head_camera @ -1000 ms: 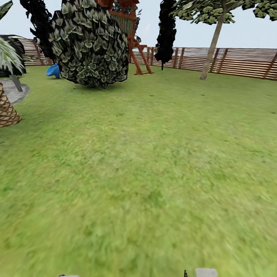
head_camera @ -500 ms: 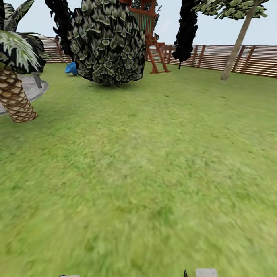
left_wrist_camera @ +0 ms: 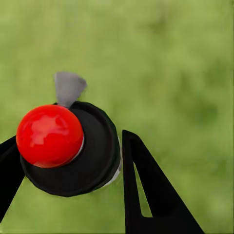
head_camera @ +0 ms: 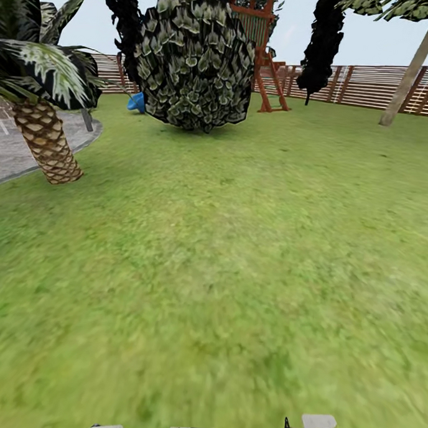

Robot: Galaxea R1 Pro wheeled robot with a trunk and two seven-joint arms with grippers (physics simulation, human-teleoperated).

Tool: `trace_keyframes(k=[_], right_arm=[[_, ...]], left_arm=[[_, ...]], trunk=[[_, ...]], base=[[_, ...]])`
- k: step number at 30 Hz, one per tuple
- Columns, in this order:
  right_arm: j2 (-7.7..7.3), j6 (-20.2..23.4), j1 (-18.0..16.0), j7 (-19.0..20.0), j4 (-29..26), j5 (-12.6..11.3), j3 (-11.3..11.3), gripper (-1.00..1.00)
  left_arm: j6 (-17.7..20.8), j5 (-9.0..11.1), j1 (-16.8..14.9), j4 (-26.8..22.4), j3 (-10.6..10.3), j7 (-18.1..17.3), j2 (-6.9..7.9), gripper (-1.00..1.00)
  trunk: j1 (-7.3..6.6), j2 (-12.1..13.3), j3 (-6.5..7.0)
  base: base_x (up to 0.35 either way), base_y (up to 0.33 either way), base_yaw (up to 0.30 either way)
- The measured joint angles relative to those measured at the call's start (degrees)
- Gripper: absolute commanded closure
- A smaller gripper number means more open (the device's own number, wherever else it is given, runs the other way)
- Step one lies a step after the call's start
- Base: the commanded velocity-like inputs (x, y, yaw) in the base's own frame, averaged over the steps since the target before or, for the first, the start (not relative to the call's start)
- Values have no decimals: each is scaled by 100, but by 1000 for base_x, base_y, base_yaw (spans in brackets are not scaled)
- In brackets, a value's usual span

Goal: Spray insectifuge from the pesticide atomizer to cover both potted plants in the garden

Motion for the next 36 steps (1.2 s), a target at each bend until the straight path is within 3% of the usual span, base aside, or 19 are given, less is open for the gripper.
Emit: trace_keyframes(k=[17,36], right_arm=[[0,-1,0,-1,0,0,0,-100],[-55,4,1,7,18,36,18,-100]], left_arm=[[0,0,0,1,-1,0,1,100],[0,0,-2,2,-1,0,6,100]], trunk=[[0,0,-98],[0,0,-107]], base=[[339,-26,218],[339,-100,8]])
